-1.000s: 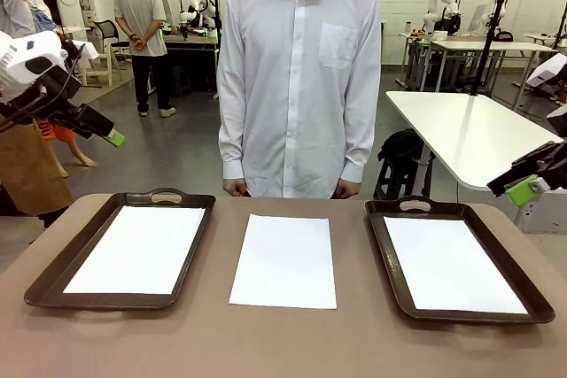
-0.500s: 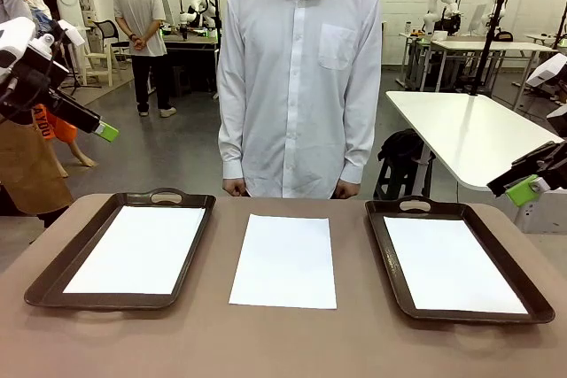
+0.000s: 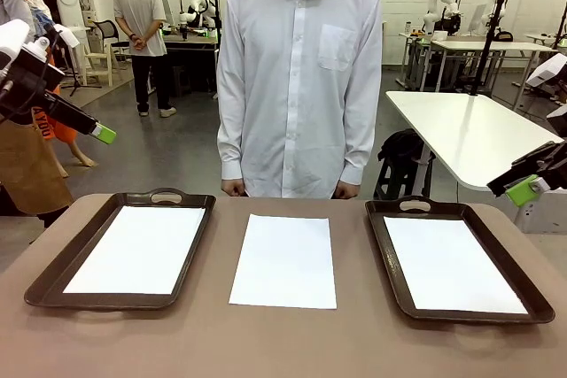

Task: Sort the A4 documents.
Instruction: Receive the A4 Paper.

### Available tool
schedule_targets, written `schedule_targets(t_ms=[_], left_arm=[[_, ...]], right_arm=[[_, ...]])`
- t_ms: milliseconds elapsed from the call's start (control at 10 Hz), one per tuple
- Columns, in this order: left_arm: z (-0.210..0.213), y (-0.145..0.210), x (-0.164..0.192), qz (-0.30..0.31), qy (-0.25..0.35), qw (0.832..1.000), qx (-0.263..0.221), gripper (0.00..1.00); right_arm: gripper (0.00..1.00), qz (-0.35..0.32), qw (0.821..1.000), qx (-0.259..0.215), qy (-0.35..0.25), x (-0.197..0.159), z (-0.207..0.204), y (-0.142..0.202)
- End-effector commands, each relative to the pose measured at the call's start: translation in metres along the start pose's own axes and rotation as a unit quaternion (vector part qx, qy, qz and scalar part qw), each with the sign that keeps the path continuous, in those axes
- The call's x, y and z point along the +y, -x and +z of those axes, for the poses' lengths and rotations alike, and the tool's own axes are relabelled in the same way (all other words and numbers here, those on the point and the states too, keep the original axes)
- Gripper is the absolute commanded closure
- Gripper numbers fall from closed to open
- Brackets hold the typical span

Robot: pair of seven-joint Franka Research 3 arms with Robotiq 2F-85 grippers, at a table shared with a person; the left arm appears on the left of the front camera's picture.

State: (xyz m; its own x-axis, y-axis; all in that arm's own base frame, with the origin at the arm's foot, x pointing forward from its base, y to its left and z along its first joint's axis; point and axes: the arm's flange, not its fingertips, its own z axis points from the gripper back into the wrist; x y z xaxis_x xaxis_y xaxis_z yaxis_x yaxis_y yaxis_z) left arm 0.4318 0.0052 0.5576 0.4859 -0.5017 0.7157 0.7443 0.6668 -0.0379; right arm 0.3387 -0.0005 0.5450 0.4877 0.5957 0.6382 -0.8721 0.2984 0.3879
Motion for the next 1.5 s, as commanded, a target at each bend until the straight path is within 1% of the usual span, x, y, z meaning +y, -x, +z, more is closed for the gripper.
schedule_targets(t_ms=[0,100,1400], left_arm=[[-0.0020,0.0002,0.0059,0.029,0.023,0.999,-0.012,0.00],[0.0000,0.0000,0.0000,0.000,0.000,1.000,0.000,0.00],[0.0000,0.0000,0.0000,0.000,0.000,1.000,0.000,0.00]], right_arm=[[0.00,0.003,1.000,-0.003,-0.003,0.0001,-0.0002,0.0000],[0.00,0.003,1.000,-0.003,-0.003,0.0001,-0.0002,0.0000],[0.00,0.003,1.000,-0.003,-0.003,0.0001,-0.0002,0.0000]])
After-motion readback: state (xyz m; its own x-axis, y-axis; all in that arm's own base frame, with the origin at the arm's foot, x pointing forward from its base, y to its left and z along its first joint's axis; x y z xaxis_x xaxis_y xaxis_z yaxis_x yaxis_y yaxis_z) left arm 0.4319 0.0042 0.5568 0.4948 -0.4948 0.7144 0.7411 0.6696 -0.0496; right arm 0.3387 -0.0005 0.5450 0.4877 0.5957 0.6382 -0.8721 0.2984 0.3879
